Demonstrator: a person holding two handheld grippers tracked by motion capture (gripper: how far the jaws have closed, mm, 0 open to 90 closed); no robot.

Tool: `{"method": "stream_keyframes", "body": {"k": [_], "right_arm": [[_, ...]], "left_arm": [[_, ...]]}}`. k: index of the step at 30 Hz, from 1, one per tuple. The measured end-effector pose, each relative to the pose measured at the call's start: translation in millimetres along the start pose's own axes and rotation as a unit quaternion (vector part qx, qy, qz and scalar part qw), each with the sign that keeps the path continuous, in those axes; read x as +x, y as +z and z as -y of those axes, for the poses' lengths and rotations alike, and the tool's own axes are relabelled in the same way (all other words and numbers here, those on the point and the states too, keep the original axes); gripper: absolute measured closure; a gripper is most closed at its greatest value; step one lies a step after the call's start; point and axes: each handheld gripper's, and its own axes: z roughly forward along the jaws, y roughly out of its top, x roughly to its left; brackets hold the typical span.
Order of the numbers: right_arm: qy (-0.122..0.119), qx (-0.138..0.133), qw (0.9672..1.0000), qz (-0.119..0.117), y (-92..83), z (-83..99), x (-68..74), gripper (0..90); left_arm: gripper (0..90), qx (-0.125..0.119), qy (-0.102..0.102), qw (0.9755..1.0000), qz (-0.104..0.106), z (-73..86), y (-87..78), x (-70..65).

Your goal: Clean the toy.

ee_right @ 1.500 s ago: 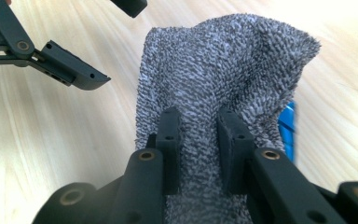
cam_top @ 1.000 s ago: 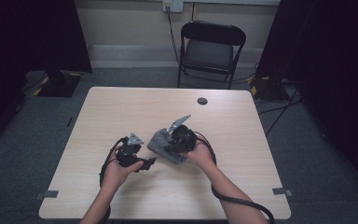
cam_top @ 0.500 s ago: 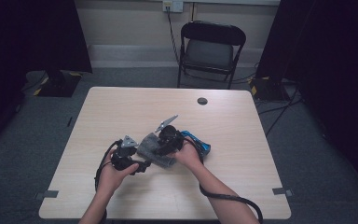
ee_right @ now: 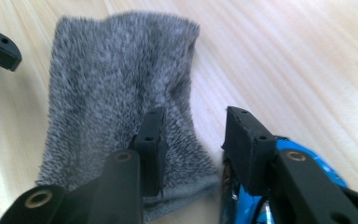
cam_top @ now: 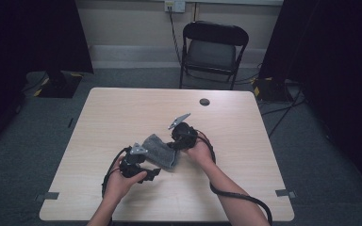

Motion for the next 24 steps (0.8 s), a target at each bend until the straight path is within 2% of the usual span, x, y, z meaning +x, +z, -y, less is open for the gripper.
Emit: {"method": "stream_keyframes", "body": {"k": [4,6,10,14,18,22,24], "right_arm": [[-0.001,0.001,0.9999,-0.015,2.9,8.6,4.5,58.6],[0.002,0.000,0.9998,-0.020,1.2,13.3,7.1,58.9],[0.004,-0.005,0.9998,-0.019,-4.9,23.6,14.7,58.1],[0.004,-0.005,0.9997,-0.025,-9.5,31.2,23.5,57.3],[0.002,-0.008,0.9992,-0.038,-7.6,33.0,32.9,56.4],[0.017,-0.014,0.9987,-0.046,-4.5,31.7,41.9,50.6],[0.011,-0.014,0.9988,-0.046,-3.6,29.9,47.8,48.4]], "left_arm": [[19.9,0.002,-0.007,1.0000,0.002,1.7,4.7,1.9],[19.9,-0.002,-0.018,0.9998,0.003,1.9,5.7,5.1],[19.9,-0.008,-0.031,0.9995,-0.003,-0.3,7.8,12.0],[20.2,-0.011,-0.036,0.9993,-0.001,-5.5,11.2,14.5],[20.7,-0.013,-0.039,0.9992,-0.001,-11.2,13.8,18.2],[21.3,-0.017,-0.047,0.9987,-0.008,-13.5,16.7,24.4],[22.0,-0.018,-0.051,0.9985,-0.008,-13.3,16.0,28.0]]}}
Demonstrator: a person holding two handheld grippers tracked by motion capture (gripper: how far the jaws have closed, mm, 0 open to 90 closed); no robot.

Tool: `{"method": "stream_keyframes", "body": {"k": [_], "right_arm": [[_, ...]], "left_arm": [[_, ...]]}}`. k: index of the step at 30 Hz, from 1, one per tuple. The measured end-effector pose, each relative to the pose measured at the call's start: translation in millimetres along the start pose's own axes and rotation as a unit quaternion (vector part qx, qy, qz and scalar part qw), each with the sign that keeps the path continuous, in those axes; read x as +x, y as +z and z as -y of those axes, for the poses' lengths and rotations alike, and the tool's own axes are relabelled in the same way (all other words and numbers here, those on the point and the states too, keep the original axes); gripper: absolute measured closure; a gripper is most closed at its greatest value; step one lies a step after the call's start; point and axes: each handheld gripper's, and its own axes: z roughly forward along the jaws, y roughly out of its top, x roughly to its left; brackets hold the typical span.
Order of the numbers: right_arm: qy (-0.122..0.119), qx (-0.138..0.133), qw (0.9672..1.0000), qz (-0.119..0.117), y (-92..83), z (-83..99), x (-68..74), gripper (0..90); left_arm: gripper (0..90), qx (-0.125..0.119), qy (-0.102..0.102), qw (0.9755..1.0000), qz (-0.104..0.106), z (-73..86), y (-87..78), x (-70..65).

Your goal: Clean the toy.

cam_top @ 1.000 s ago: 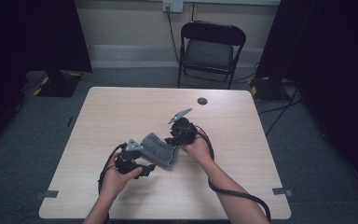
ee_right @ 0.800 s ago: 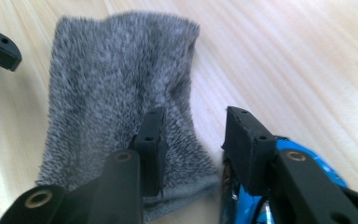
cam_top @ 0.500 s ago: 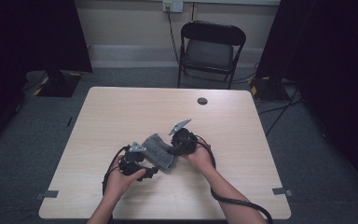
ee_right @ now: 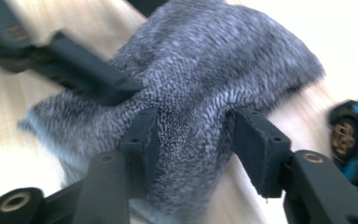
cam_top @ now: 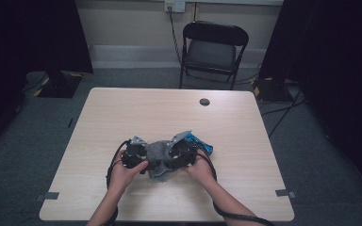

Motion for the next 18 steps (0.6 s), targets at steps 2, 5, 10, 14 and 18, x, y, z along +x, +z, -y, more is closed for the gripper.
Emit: {"method": "stream_keyframes", "body": {"k": [2,5,10,14,18], "right_arm": [[-0.001,0.001,1.0000,0.007,-0.8,-0.3,2.7,45.6],[0.002,-0.007,0.9999,0.011,-9.6,1.4,0.1,42.8],[0.010,-0.016,0.9993,0.032,-31.3,9.4,-10.5,42.4],[0.010,-0.015,0.9990,0.040,-38.6,18.3,-14.1,43.8],[-0.001,-0.004,0.9991,0.043,-33.0,23.7,-9.7,46.5]], "left_arm": [[22.1,0.001,-0.001,1.0000,0.000,0.6,-1.0,0.9],[24.6,0.004,0.008,1.0000,0.003,-0.2,-3.7,-2.3],[23.5,-0.004,0.008,0.9999,0.007,-4.0,-12.7,-13.0],[21.5,-0.001,0.000,1.0000,0.009,-4.6,-19.1,-20.6],[25.0,0.002,0.004,0.9997,0.023,-3.1,-19.1,-27.4]]}}
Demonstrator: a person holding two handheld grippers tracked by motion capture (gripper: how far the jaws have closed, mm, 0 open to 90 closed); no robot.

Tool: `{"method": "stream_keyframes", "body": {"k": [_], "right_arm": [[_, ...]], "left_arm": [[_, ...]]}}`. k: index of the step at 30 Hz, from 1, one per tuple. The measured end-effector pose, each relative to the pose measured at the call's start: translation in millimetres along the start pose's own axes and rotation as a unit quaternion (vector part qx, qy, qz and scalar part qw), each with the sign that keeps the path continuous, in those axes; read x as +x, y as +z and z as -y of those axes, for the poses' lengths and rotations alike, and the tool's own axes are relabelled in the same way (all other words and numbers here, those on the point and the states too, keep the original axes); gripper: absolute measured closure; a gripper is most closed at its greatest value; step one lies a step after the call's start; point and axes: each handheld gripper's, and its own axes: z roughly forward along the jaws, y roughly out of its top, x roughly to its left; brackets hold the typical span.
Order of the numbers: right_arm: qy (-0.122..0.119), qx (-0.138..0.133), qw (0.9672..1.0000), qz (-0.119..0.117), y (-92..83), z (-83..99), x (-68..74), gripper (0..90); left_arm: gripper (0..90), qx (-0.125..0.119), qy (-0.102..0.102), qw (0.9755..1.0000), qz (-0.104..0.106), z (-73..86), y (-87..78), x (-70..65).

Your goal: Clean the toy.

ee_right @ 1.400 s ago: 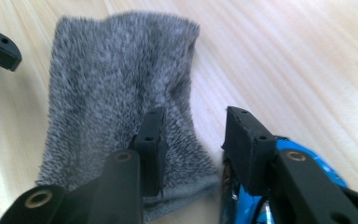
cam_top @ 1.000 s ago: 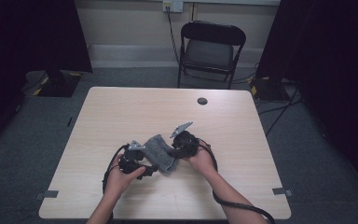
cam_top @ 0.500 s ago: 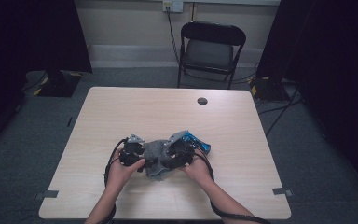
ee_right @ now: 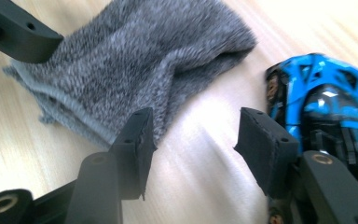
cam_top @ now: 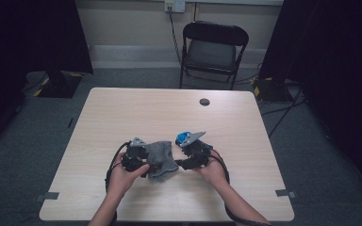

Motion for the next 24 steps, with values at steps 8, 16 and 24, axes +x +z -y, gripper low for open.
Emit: {"method": "stream_keyframes", "body": {"k": [8,16,24], "right_arm": [[-0.004,0.000,0.9994,-0.033,18.4,1.7,18.8,50.3],[-0.011,-0.027,0.9992,-0.026,16.3,-4.9,27.4,38.9],[0.046,-0.051,0.9963,0.051,-15.1,-5.7,-31.0,23.9]], "left_arm": [[32.1,0.022,-0.024,0.9993,-0.020,4.7,6.0,4.5],[36.5,0.014,-0.009,0.9979,-0.062,10.2,9.4,8.5],[39.0,-0.009,0.008,0.9971,-0.075,2.9,5.5,2.2]]}}
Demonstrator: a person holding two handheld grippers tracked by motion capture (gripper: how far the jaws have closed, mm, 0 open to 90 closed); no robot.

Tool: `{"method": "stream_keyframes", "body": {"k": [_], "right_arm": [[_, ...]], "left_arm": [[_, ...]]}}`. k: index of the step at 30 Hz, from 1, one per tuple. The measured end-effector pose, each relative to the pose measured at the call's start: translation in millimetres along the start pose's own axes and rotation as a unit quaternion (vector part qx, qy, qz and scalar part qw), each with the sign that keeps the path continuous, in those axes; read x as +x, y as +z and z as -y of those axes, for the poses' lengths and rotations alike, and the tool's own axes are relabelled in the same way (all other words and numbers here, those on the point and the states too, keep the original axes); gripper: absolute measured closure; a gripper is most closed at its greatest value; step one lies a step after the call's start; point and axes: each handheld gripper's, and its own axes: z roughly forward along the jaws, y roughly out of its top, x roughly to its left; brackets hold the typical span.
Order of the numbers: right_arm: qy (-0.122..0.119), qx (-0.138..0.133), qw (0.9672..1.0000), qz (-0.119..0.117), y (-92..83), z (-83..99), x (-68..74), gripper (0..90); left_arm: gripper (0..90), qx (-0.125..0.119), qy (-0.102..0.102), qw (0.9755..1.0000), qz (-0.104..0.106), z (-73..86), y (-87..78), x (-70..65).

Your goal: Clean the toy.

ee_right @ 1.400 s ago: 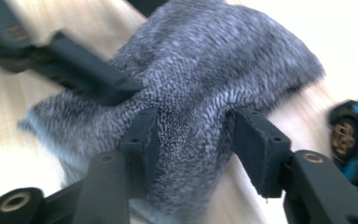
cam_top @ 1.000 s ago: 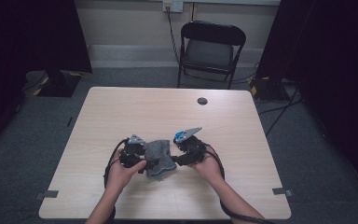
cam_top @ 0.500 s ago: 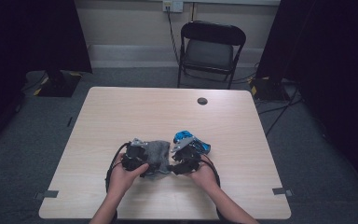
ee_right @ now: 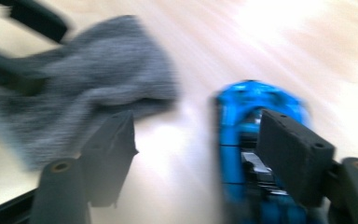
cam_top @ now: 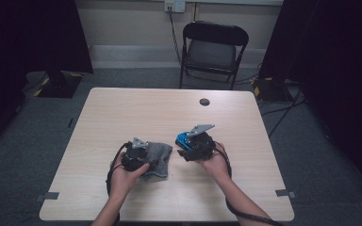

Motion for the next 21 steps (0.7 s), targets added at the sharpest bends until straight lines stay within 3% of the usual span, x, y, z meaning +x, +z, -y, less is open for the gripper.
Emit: {"method": "stream_keyframes", "body": {"k": [3,6,11,15,18,21], "right_arm": [[0.005,0.011,0.9997,0.023,2.4,0.9,-14.7,20.6],[0.014,0.023,0.9991,0.031,8.7,4.3,-25.6,19.2],[0.026,0.044,0.9985,0.021,24.7,10.5,-36.7,16.8],[0.009,0.062,0.9977,0.024,33.2,12.2,-35.5,16.7],[0.021,0.073,0.9971,0.013,37.8,15.1,-39.1,16.0],[0.014,0.079,0.9967,0.007,39.8,16.9,-39.9,16.8]], "left_arm": [[39.3,0.012,0.010,0.9999,-0.002,2.6,4.6,-0.4],[39.3,0.016,0.012,0.9998,-0.003,4.8,8.4,-0.6],[39.0,0.022,0.011,0.9997,-0.004,7.0,13.3,0.4],[39.0,0.027,0.012,0.9996,-0.004,7.8,16.5,1.4],[39.4,0.027,0.010,0.9996,-0.002,8.0,17.4,2.2],[39.8,0.027,0.010,0.9996,-0.001,7.9,17.6,2.5]]}}
